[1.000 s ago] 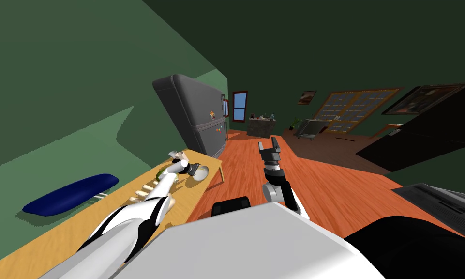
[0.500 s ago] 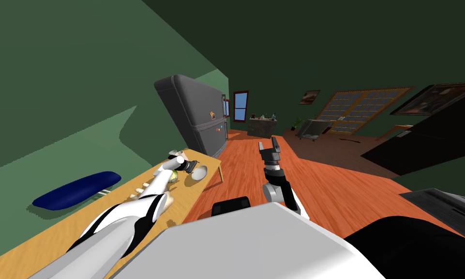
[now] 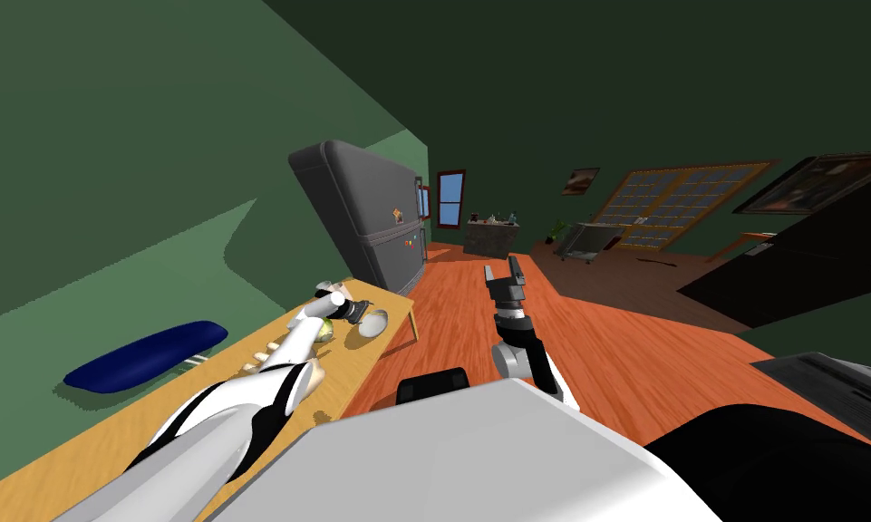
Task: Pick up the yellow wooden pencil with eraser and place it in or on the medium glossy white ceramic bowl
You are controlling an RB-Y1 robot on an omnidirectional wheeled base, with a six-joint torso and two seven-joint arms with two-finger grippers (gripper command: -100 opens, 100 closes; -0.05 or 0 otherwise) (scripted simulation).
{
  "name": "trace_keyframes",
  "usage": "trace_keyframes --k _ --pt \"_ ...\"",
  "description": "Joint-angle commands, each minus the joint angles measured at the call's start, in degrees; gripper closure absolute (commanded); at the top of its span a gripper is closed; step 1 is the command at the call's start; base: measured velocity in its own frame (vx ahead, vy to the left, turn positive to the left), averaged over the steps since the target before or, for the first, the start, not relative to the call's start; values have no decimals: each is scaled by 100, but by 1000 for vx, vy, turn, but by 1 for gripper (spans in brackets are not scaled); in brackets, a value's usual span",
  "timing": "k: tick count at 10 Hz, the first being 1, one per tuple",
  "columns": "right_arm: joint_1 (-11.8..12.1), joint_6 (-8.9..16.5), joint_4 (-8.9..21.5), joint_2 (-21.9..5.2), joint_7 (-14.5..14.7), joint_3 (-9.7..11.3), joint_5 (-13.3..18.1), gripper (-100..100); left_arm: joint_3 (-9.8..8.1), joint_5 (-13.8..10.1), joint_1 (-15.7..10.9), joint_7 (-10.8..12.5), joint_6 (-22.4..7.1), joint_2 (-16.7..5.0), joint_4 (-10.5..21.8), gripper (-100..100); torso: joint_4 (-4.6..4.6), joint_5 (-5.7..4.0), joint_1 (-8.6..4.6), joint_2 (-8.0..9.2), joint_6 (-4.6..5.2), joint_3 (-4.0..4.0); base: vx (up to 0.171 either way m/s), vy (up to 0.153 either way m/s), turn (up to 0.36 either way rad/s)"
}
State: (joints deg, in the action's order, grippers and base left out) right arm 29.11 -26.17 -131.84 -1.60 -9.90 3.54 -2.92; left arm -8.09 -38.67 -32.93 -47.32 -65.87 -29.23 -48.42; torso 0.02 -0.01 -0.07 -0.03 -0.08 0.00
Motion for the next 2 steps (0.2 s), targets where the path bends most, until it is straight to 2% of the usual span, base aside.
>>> trace_keyframes --k 1,2 --pt "0 0 0 0 0 0 0 0 0 0 0 0 0 0 0 0 0 0 0 0 0 0 0 0 0" --pt "0 0 0 0 0 0 0 0 0 0 0 0 0 0 0 0 0 0 0 0 0 0 0 0 0"
